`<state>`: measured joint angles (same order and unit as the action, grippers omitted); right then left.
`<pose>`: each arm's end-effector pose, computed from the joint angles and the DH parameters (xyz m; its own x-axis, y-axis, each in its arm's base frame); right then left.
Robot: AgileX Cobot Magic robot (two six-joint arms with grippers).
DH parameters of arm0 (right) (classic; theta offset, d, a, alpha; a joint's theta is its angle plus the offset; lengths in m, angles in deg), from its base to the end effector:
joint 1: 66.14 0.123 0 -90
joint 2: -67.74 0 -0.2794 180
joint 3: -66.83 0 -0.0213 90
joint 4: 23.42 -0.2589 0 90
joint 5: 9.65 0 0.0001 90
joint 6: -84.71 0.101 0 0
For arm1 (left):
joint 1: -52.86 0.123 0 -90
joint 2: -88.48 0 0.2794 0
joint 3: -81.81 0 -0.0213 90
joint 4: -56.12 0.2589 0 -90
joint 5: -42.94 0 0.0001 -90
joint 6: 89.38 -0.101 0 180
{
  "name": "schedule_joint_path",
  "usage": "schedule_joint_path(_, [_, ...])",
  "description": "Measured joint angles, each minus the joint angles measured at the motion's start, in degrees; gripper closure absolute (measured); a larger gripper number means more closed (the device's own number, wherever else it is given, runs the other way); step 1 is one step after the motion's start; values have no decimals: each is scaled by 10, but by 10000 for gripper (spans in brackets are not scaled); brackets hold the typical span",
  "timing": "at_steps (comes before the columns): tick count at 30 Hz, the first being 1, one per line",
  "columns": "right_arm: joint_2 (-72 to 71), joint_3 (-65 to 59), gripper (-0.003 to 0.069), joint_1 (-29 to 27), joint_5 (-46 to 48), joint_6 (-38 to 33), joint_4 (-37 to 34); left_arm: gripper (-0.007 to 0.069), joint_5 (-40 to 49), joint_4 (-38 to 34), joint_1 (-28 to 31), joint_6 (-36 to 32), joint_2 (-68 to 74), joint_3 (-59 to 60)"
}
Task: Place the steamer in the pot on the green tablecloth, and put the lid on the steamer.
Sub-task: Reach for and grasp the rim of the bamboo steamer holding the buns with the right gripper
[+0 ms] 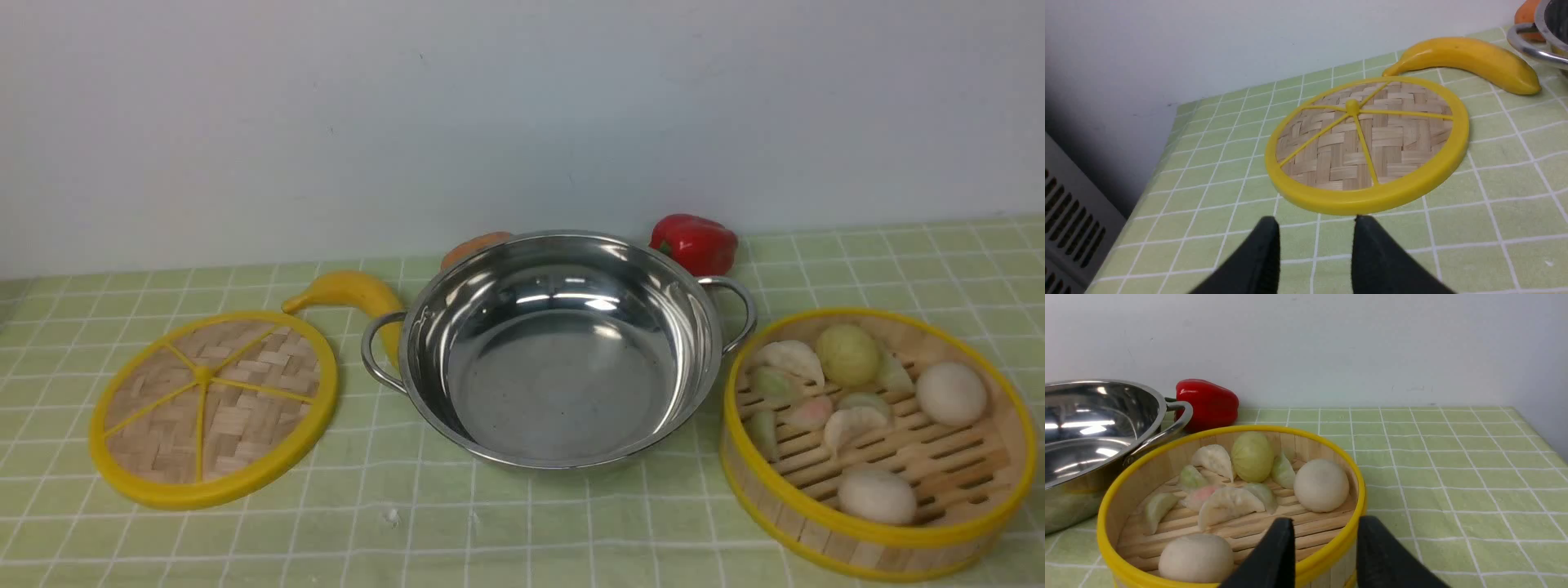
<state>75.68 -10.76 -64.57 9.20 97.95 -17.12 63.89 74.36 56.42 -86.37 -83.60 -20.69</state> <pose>0.0776 -0.0015 0.1780 -0.2436 0.1199 -0.9624 0.0381 0.9927 0.1141 0.0755 0.0161 0.1767 -0.2984 0.2239 -0.9278 -0.0997 0.9595 0.2636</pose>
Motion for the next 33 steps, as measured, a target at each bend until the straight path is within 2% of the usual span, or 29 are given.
schedule_joint_path(27, [0, 0, 419, 0, -1, 0, 20, 382, -1, -9, 0, 4, 0, 0])
schedule_joint_path(30, [0, 0, 419, 0, -8, 0, 9, 382, -32, -85, 0, 37, 0, 1])
schedule_joint_path(33, [-1, 0, 419, 0, -13, 0, 7, 382, -83, -238, 0, 107, 0, 1])
